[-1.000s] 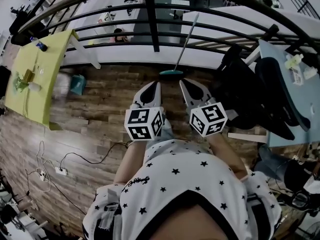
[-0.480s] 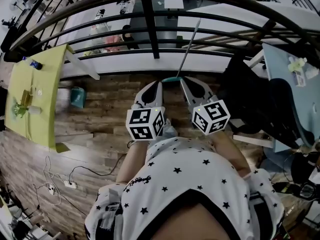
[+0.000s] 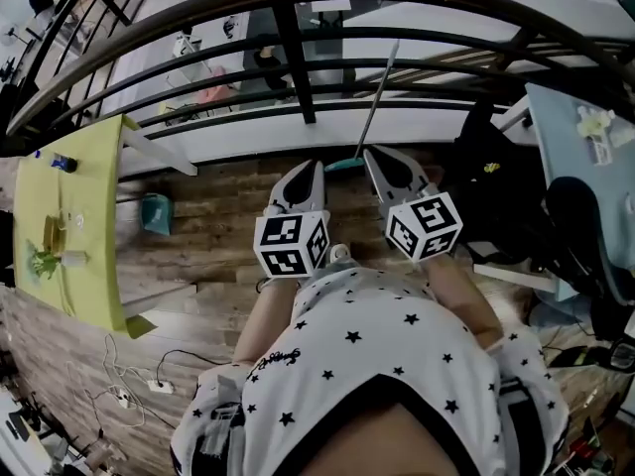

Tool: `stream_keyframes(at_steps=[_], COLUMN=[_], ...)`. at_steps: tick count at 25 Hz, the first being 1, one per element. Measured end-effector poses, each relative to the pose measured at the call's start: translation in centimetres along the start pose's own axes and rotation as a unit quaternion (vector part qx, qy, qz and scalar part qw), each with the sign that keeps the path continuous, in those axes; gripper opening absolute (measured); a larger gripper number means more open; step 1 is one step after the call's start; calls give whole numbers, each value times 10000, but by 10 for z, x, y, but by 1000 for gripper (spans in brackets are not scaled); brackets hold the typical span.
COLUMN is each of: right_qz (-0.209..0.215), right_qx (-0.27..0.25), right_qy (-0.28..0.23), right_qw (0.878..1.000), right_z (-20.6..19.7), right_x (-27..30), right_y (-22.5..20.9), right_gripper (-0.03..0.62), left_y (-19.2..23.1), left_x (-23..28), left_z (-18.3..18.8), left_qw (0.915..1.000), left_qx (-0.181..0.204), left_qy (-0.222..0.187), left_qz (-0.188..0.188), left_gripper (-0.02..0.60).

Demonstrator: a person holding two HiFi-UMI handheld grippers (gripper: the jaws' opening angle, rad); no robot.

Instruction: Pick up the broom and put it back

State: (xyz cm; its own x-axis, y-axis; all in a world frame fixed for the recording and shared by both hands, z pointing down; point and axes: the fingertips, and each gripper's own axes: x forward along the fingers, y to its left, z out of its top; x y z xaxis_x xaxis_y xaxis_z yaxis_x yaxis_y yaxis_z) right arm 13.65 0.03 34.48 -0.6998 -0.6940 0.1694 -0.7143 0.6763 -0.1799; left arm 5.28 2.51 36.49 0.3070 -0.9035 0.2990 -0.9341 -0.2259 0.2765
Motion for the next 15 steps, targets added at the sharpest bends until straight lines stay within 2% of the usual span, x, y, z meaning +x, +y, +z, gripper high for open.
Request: stream_keyframes(at_steps=[8, 15], right_qz=[-318, -501], right_qx=[-7, -16], right_qy=[42, 173], right_qw=[9995, 9986], right_z=[3, -2], right_x=[37, 58], right_y=[-25, -52], right_gripper=[-6, -6], left_y=[34, 48], left_x=[40, 71], left_z=[3, 1], left_qw=[9997, 9994], left_qx=[-51, -153], left_qy=[185, 265], left_qz=[-157, -138], left_gripper=[12, 12])
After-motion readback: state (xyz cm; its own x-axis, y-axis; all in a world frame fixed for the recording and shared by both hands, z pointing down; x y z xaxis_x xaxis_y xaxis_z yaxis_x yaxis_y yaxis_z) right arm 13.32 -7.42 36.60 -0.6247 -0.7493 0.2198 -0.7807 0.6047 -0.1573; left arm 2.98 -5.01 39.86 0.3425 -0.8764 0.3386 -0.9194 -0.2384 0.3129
